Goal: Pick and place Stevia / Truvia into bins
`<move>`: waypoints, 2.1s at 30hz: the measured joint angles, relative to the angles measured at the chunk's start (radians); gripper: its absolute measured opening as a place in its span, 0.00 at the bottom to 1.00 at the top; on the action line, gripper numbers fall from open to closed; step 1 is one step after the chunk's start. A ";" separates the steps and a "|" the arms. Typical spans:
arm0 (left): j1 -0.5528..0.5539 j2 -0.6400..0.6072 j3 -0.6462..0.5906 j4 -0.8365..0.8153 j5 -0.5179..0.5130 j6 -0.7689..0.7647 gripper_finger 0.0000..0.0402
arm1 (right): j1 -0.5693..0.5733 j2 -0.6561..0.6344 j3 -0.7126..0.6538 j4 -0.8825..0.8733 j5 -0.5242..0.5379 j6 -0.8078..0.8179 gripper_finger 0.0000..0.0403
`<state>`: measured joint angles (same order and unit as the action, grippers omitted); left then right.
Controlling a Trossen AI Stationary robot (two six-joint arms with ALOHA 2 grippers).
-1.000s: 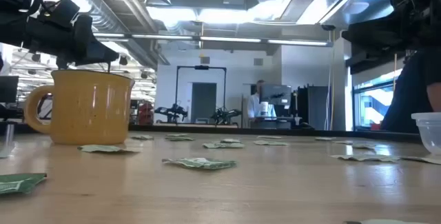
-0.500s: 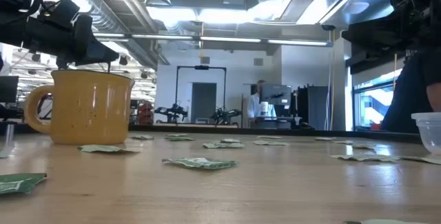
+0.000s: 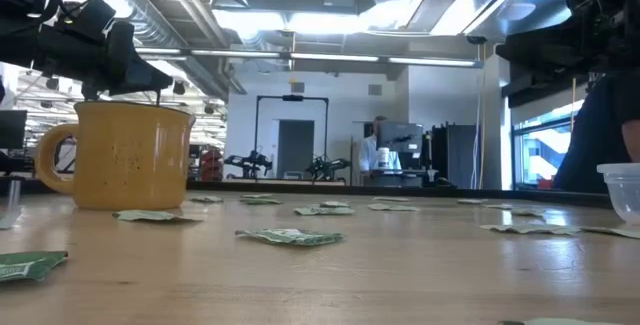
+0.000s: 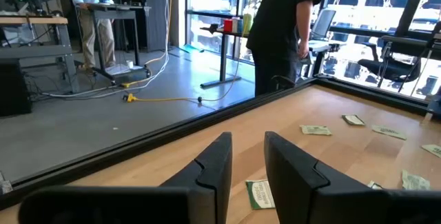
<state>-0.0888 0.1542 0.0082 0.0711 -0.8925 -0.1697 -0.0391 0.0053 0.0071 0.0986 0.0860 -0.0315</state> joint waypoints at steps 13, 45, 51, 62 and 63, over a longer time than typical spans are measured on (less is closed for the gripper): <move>0.000 0.000 0.000 0.000 0.000 0.000 0.20 | 0.000 0.000 0.000 0.000 0.000 0.000 0.35; 0.000 0.000 0.000 0.000 -0.006 0.000 0.20 | -0.001 0.337 0.290 -0.133 0.336 0.063 0.35; 0.000 0.000 0.000 0.000 -0.030 0.000 0.19 | -0.076 0.685 0.587 -0.526 0.403 0.397 0.35; 0.000 0.000 0.000 0.000 0.023 -0.001 0.19 | -0.298 1.176 0.827 -0.881 0.246 0.657 0.35; 0.000 0.000 0.000 0.000 0.030 -0.001 0.20 | -0.316 1.208 0.827 -0.880 0.228 0.656 0.35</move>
<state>-0.0887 0.1539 0.0082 0.0715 -0.8621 -0.1710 -0.3554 1.2132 0.8337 -0.7813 0.3139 0.6248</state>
